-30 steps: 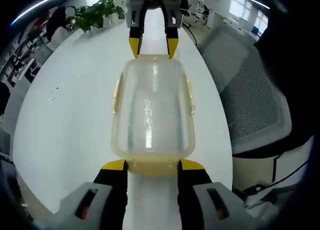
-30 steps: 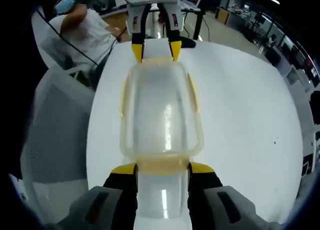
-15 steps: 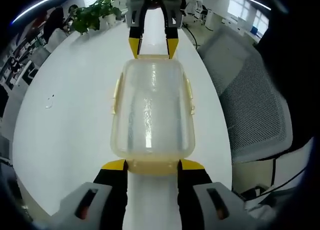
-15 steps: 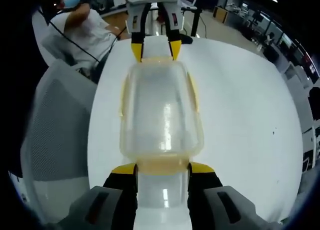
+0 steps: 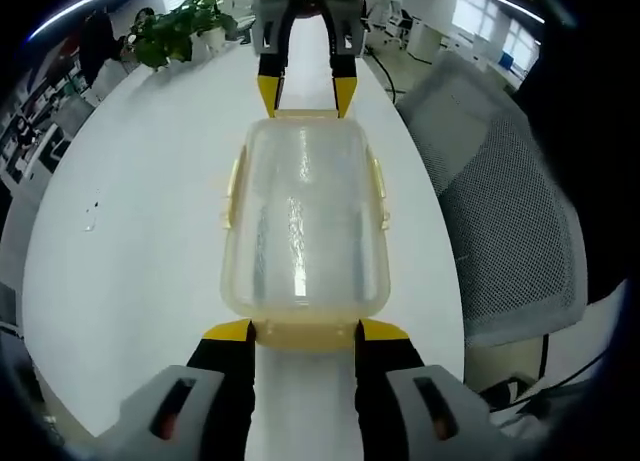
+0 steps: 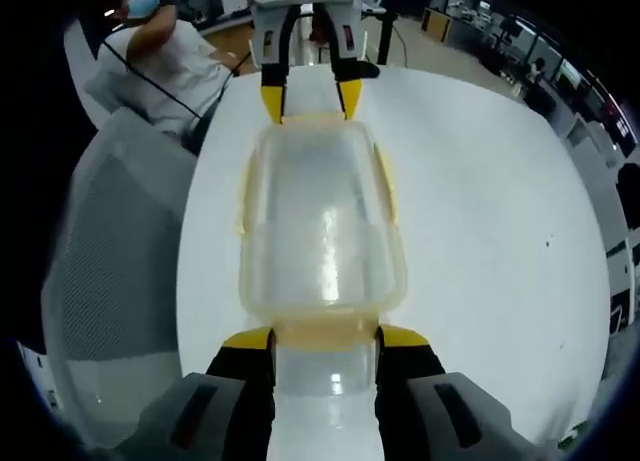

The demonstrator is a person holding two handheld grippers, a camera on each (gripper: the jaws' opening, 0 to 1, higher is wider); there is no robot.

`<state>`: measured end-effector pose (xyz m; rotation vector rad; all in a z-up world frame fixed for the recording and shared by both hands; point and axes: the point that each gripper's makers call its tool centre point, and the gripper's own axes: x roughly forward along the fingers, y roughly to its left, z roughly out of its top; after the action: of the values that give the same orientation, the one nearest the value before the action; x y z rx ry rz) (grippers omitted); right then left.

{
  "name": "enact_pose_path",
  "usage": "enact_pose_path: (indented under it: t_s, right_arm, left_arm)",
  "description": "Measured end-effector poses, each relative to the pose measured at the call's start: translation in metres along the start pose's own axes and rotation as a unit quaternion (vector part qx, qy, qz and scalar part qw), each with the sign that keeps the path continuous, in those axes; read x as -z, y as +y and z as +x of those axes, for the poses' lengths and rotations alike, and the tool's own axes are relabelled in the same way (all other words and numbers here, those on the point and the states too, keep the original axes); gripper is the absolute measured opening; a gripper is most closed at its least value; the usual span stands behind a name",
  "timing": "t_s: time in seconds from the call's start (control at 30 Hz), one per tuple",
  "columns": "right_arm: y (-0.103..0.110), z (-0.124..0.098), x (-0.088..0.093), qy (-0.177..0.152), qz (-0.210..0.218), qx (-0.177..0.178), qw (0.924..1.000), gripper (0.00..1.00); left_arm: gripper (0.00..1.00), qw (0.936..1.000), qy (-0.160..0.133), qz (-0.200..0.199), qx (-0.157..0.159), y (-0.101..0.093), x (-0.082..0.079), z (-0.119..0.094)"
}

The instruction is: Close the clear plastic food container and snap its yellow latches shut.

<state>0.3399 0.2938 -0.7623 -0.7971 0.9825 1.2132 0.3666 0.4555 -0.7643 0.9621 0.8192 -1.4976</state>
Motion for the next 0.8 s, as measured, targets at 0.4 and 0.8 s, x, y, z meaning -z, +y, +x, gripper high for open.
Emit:
enact_pose_path:
  t_s: [0.4, 0.8]
  right_arm:
    - [0.001, -0.004, 0.018, -0.002, 0.004, -0.002, 1.0000, 0.37]
    - [-0.001, -0.009, 0.034, -0.001, 0.001, -0.002, 1.0000, 0.38]
  left_arm:
    - [0.37, 1.0000, 0.005, 0.001, 0.006, -0.001, -0.015, 0.011]
    - [0.37, 0.9999, 0.014, -0.002, 0.009, -0.001, -0.030, 0.020]
